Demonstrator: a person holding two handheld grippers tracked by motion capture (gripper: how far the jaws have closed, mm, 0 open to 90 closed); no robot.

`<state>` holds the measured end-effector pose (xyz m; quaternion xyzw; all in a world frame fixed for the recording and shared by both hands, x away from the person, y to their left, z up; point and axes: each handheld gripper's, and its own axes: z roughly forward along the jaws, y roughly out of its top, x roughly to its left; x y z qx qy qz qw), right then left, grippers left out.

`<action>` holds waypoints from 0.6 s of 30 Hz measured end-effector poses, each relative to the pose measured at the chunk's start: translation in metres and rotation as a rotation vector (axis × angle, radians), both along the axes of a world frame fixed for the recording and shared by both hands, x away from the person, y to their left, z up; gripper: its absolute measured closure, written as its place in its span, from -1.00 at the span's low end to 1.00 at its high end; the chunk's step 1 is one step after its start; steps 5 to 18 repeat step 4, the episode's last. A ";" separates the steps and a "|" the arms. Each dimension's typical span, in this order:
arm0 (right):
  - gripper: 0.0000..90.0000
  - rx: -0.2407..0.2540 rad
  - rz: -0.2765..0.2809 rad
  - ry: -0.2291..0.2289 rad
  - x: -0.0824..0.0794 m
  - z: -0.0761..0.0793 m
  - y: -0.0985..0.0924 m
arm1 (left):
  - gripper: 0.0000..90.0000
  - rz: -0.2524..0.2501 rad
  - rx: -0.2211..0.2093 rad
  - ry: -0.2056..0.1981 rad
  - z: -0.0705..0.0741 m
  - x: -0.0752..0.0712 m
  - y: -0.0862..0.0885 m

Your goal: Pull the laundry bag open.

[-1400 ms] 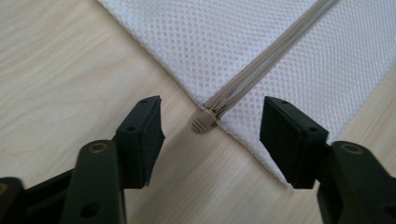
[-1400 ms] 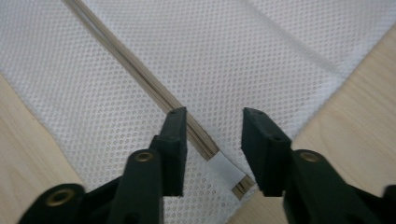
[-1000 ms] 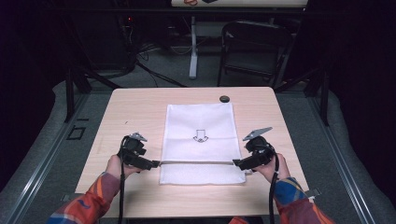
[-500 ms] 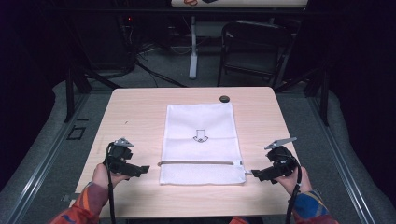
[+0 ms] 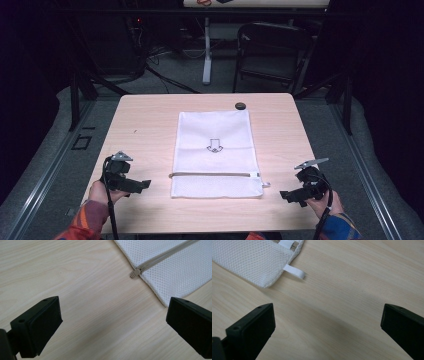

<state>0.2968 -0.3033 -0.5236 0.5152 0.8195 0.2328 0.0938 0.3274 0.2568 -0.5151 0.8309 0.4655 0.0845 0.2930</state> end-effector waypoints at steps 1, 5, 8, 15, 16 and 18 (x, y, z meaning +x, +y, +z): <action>-1.00 -0.004 0.004 0.006 0.001 0.000 -0.001 | -1.00 0.004 -0.004 0.003 -0.002 0.001 0.000; -1.00 -0.002 0.010 0.010 0.003 -0.004 -0.002 | -1.00 0.008 0.017 0.021 -0.008 0.005 0.002; -1.00 -0.002 0.010 0.010 0.003 -0.004 -0.002 | -1.00 0.008 0.017 0.021 -0.008 0.005 0.002; -1.00 -0.002 0.010 0.010 0.003 -0.004 -0.002 | -1.00 0.008 0.017 0.021 -0.008 0.005 0.002; -1.00 -0.002 0.010 0.010 0.003 -0.004 -0.002 | -1.00 0.008 0.017 0.021 -0.008 0.005 0.002; -1.00 -0.002 0.010 0.010 0.003 -0.004 -0.002 | -1.00 0.008 0.017 0.021 -0.008 0.005 0.002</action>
